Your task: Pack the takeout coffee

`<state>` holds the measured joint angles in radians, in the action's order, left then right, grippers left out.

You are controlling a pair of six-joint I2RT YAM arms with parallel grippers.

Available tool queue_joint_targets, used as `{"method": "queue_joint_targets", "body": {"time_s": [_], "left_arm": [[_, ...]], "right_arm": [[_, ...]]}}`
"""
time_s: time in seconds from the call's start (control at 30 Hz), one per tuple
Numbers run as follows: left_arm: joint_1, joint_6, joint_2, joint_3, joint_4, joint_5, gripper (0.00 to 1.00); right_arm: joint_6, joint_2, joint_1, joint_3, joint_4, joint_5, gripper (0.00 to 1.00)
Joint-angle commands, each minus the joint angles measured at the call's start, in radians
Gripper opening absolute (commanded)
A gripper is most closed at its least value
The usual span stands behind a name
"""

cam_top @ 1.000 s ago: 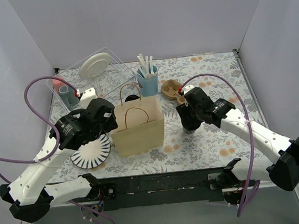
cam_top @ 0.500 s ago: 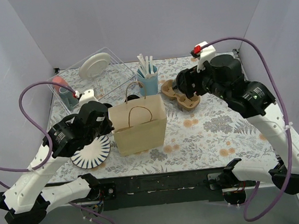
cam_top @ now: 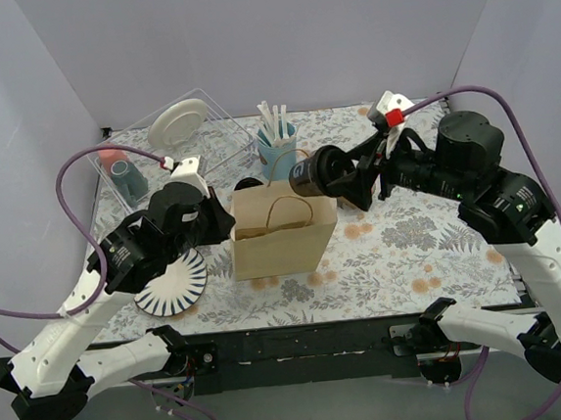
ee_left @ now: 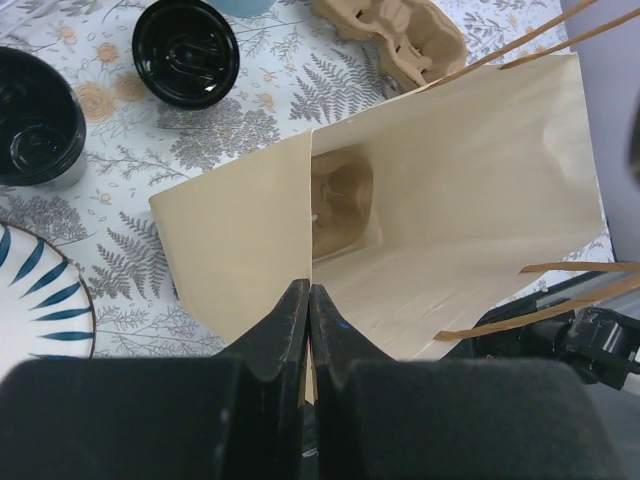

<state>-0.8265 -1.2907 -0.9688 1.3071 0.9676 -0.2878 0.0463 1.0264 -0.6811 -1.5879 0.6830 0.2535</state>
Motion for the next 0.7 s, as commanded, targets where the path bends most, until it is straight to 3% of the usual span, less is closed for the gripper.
{"method": "queue_joint_targets", "body": {"time_s": [0.0,0.27,0.37,0.4,0.5,0.67], "left_arm": [[0.003,0.074,0.002,-0.017,-0.092,0.088,0.0],[0.004,0.074,-0.016,-0.086,-0.139,0.069,0.01],[0.007,0.024,-0.06,-0.062,-0.089,0.013,0.16],[0.007,0.005,-0.08,-0.042,-0.07,0.006,0.31],[0.007,-0.097,-0.094,-0.003,-0.001,-0.04,0.58],[0.007,-0.231,-0.061,0.003,0.111,-0.089,0.65]], "right_arm": [[0.047,-0.002,-0.001,0.072,0.003,0.087,0.54],[0.109,0.023,-0.05,0.172,0.012,0.047,0.53],[0.115,0.04,-0.116,0.18,0.045,-0.013,0.53],[0.112,0.047,-0.142,0.175,0.053,-0.025,0.52],[0.099,0.061,-0.178,0.158,0.082,-0.086,0.52],[0.109,0.084,-0.219,0.144,0.124,-0.126,0.51]]}}
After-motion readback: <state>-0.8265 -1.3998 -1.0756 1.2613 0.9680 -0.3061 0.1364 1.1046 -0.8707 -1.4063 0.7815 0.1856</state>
